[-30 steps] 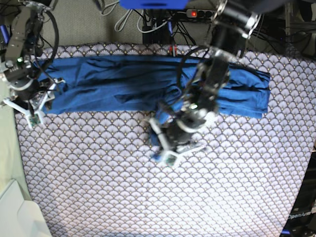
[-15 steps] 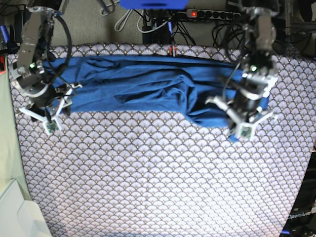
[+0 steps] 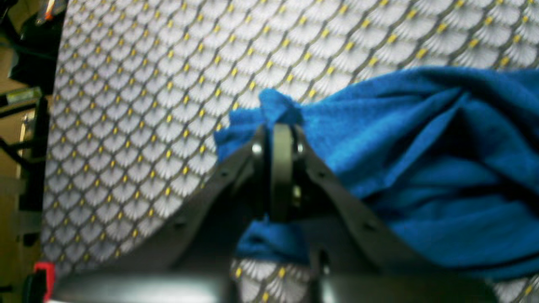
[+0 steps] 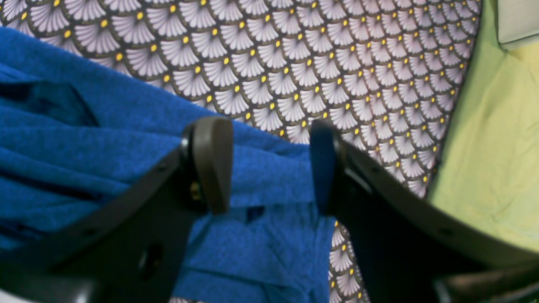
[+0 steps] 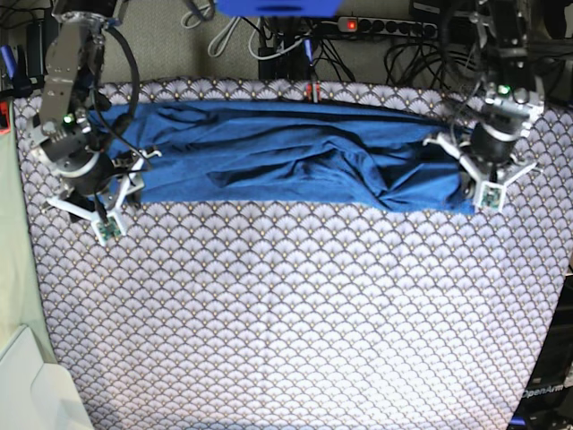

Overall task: Fold the T-shirt properly
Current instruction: 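Lower both grippers onto the two ends of the shirt strip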

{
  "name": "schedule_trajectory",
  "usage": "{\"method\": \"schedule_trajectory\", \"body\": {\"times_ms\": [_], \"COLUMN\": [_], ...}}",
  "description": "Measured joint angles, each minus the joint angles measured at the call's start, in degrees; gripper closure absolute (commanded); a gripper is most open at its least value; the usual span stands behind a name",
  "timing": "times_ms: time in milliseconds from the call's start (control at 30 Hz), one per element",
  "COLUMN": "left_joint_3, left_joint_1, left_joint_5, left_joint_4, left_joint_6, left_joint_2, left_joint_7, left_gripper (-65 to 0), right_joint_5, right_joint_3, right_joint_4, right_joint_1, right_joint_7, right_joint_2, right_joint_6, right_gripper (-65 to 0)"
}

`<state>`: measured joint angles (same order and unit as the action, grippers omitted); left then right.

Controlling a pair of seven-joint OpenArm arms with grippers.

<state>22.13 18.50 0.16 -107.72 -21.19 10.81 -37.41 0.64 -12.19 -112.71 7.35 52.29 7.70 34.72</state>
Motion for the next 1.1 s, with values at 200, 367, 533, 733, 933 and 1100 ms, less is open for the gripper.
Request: {"method": "schedule_trajectory", "body": {"times_ms": [200, 367, 533, 733, 933, 1100], "left_joint_3": [3.34, 2.8, 2.84, 2.84, 2.84, 2.84], "left_joint_1": [-0.13, -0.37, -0.68, -2.34, -4.63, -4.39], "left_joint_5": [0.48, 0.33, 0.17, 0.0, -0.04, 0.0], "left_joint_4": [0.07, 4.17, 7.69, 9.18, 11.32, 11.58], "left_joint_6": [-2.03, -2.86, -2.67, -2.64, -2.6, -2.62], "left_joint_2": [0.31, 2.34, 2.67, 2.69, 2.67, 2.67], "left_joint_7": [0.07, 0.33, 0.74, 1.51, 0.96, 0.31], "left_gripper": [-0.2, -0.2, -0.2, -0.4, -0.6, -12.1], "right_joint_5": [0.0, 0.0, 0.0, 0.0, 0.0, 0.0], "right_joint_3": [-0.11, -0.04, -0.17, -0.15, -0.11, -0.15], "right_joint_4": [0.0, 0.0, 0.0, 0.0, 0.0, 0.0], "right_joint_1": [0.33, 0.46, 0.46, 0.48, 0.48, 0.48], "right_joint_7": [0.02, 0.02, 0.02, 0.04, 0.2, 0.17], "right_joint_2": [-0.42, -0.9, -0.9, -0.92, -0.9, -0.9], "right_joint_6": [0.0, 0.0, 0.0, 0.0, 0.0, 0.0], "right_gripper": [-30.2, -30.2, -30.2, -30.2, -30.2, -30.2]}}
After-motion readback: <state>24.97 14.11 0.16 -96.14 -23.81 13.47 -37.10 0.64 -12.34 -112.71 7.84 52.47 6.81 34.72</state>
